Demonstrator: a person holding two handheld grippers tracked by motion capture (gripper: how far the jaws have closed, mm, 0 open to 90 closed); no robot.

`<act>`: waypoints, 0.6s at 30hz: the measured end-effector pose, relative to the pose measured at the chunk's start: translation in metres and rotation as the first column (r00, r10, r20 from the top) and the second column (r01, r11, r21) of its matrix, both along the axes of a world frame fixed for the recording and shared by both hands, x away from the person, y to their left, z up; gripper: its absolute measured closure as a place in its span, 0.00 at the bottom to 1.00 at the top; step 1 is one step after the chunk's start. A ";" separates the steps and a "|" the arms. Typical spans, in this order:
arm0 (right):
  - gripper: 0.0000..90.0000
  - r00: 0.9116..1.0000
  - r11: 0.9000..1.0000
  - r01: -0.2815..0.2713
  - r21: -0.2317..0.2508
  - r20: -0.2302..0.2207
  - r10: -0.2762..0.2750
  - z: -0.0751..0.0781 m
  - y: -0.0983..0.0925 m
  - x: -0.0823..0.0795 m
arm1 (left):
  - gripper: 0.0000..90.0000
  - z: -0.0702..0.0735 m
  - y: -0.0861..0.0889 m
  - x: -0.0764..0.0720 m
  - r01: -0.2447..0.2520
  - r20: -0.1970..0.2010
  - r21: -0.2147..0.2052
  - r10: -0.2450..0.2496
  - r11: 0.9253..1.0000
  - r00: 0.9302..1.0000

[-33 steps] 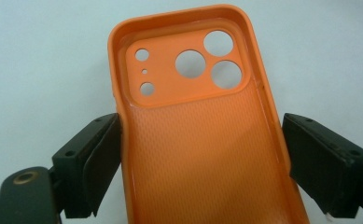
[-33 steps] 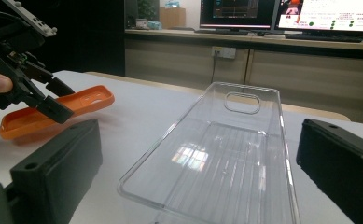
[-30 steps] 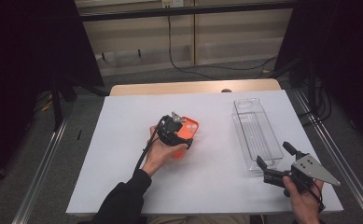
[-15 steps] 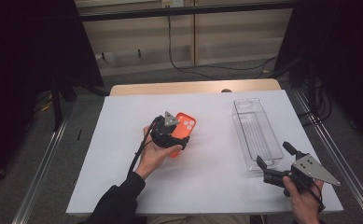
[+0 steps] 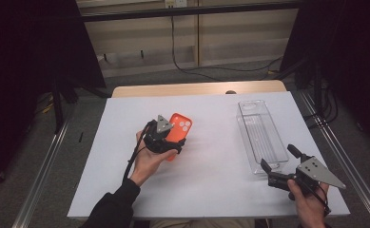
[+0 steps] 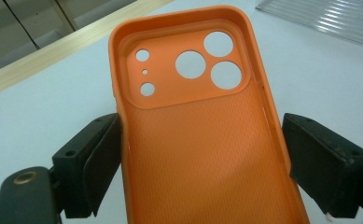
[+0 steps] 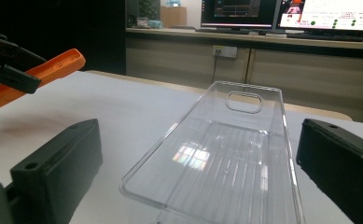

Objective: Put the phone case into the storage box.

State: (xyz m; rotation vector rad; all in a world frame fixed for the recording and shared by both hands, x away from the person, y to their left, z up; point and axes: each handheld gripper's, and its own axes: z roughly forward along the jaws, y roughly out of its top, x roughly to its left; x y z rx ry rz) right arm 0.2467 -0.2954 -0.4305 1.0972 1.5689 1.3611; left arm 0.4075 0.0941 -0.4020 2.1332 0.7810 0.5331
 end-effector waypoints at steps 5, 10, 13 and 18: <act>0.00 1.000 1.000 -0.002 0.000 -0.001 0.002 0.000 0.000 0.000 | 0.16 -0.003 0.007 -0.007 -0.001 -0.005 0.000 0.001 1.000 1.000; 0.00 1.000 1.000 -0.008 0.001 -0.005 0.008 0.000 0.000 0.001 | 0.16 0.000 0.015 -0.010 -0.015 0.000 -0.020 0.015 1.000 1.000; 0.00 1.000 1.000 -0.009 0.008 -0.005 0.009 0.000 0.000 0.001 | 0.16 0.002 0.020 -0.015 -0.013 0.012 -0.019 0.013 1.000 1.000; 0.00 1.000 1.000 -0.007 0.016 -0.003 0.007 0.001 0.002 0.001 | 0.16 0.000 0.021 -0.022 -0.005 0.014 -0.011 0.005 1.000 1.000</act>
